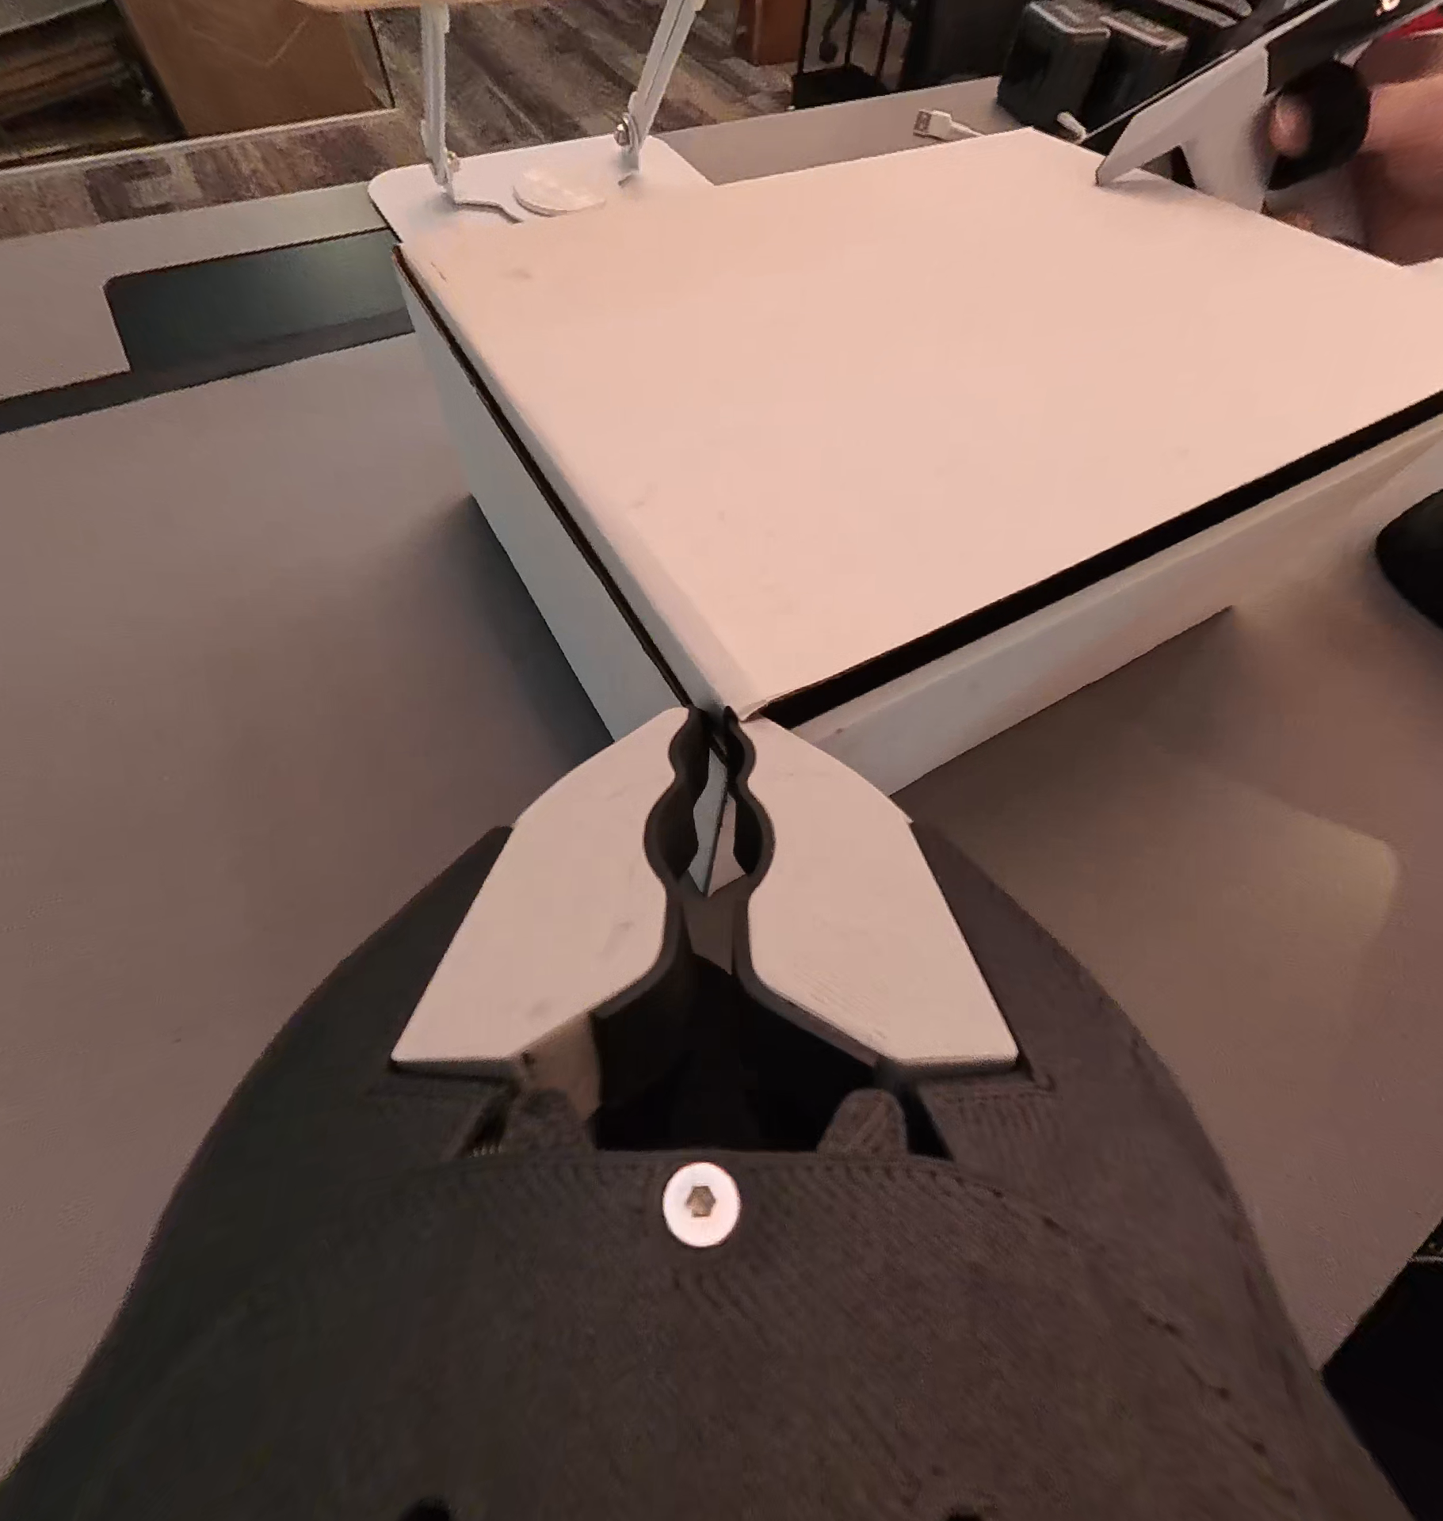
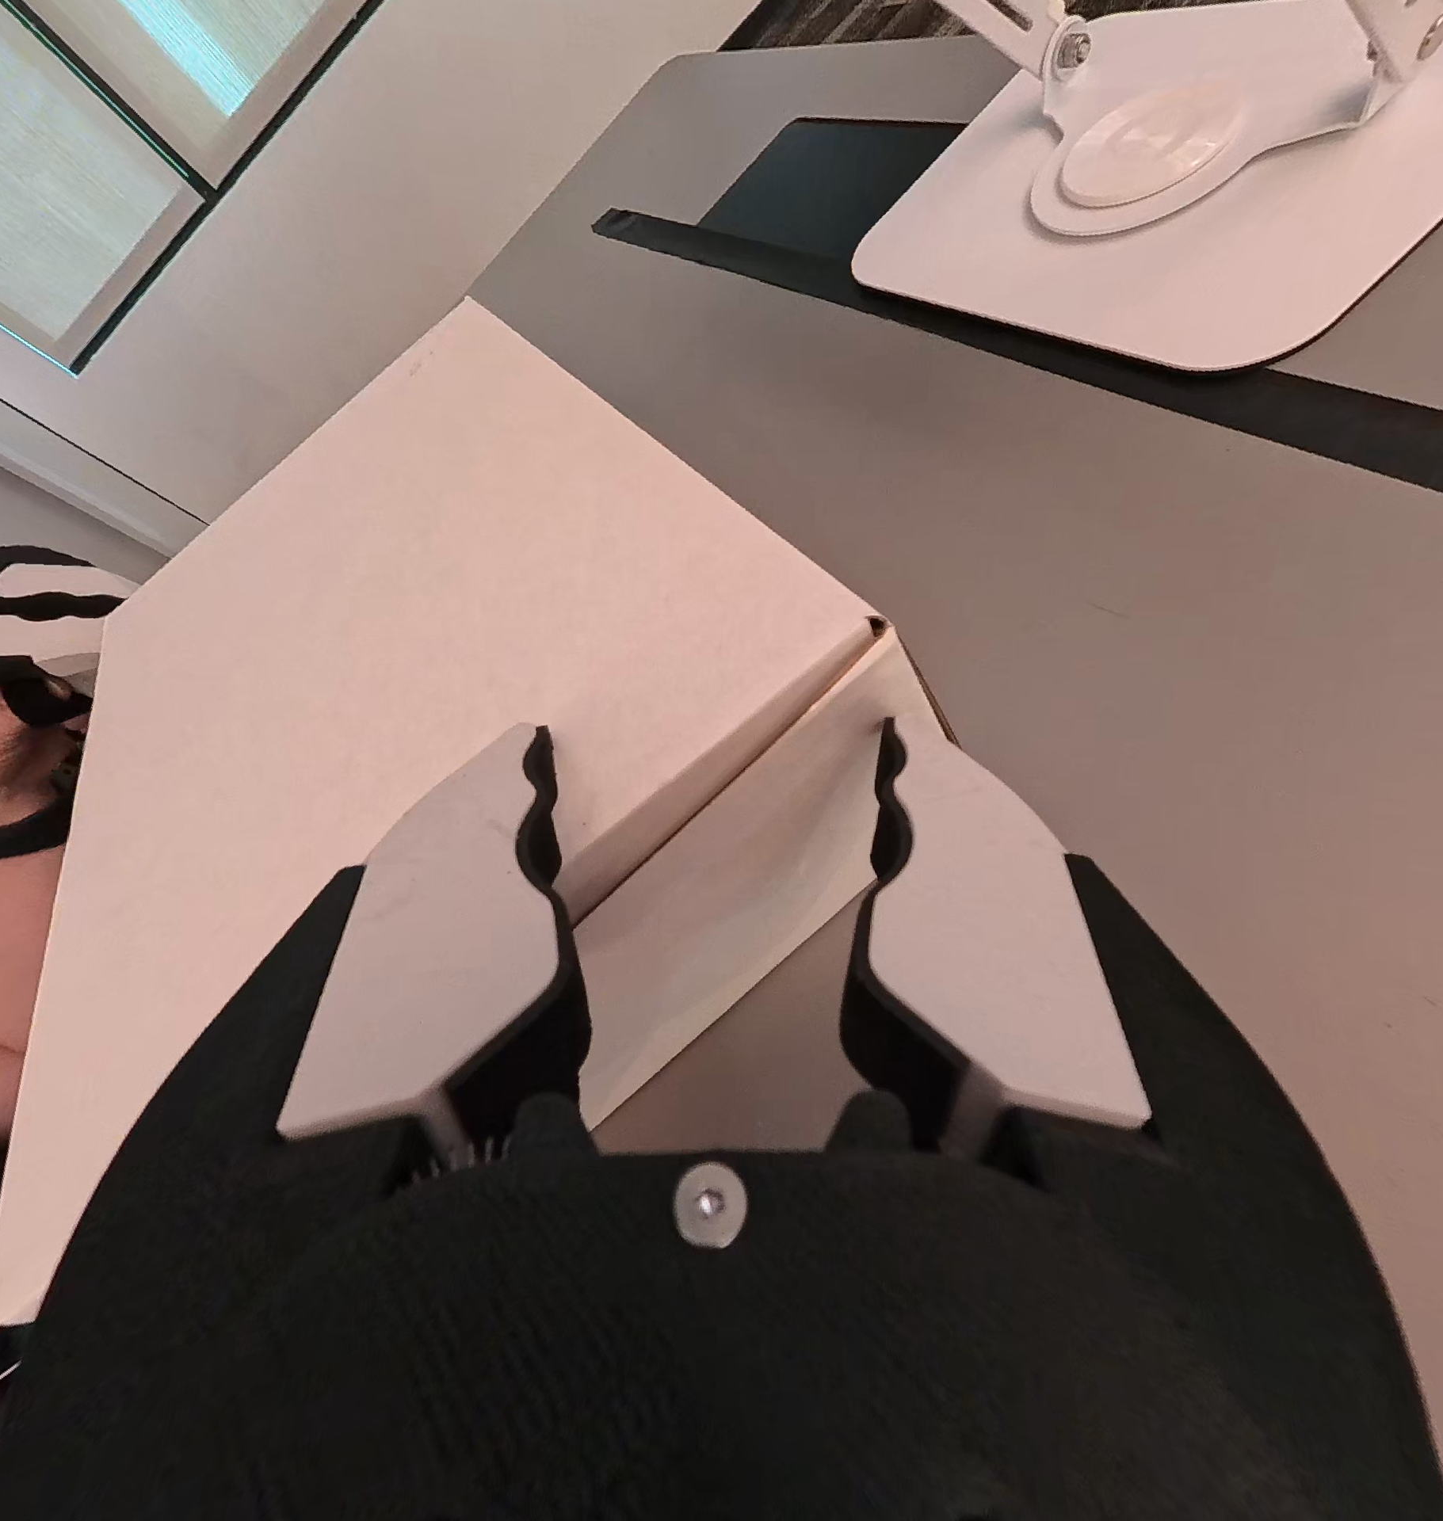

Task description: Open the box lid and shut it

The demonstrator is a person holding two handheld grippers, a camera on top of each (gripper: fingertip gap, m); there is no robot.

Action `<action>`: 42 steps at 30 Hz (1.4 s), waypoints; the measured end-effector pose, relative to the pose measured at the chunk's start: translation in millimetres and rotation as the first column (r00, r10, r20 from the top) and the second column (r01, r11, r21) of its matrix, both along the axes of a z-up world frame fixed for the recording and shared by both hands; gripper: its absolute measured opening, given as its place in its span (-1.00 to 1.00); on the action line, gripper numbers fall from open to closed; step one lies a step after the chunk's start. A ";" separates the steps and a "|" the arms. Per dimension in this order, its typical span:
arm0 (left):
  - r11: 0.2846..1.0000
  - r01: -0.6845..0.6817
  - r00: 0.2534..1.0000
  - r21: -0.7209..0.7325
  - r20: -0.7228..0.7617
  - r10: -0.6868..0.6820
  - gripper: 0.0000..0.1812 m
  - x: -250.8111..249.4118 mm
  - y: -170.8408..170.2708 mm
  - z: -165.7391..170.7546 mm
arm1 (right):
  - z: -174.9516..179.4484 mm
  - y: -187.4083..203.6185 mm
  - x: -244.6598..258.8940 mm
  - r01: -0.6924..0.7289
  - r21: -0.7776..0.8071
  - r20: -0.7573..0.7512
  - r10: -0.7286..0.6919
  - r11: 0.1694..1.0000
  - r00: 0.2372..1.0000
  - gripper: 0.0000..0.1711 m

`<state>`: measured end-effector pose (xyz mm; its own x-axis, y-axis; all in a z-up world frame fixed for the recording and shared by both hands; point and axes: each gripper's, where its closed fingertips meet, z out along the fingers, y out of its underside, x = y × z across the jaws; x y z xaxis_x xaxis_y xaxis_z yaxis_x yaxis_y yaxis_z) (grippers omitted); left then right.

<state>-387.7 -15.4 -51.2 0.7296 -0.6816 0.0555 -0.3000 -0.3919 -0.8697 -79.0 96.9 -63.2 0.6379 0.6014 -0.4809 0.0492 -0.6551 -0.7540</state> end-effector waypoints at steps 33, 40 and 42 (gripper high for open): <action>0.969 0.188 0.932 -0.160 0.341 -0.124 -0.70 5.5 13.5 9.6 | -0.1 -1.9 -2.3 -0.006 0.003 0.002 0.006 1.000 1.000 -0.11; 0.975 0.179 0.920 -0.130 0.374 -0.119 -0.55 -5.8 14.2 8.6 | 6.7 -3.6 -3.2 -0.016 0.041 -0.022 0.017 0.999 1.000 -0.10; 0.976 0.194 0.912 -0.102 0.385 -0.141 -0.53 -7.5 10.8 8.8 | 21.8 -4.1 -0.6 0.004 0.085 -0.081 0.003 0.996 0.997 -0.10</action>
<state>-395.2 -4.6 -42.5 0.5133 -0.7586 0.4013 -0.0356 -0.4860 -0.8732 -79.6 92.8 -41.4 0.5993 0.6421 -0.4781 -0.0147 -0.5883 -0.8085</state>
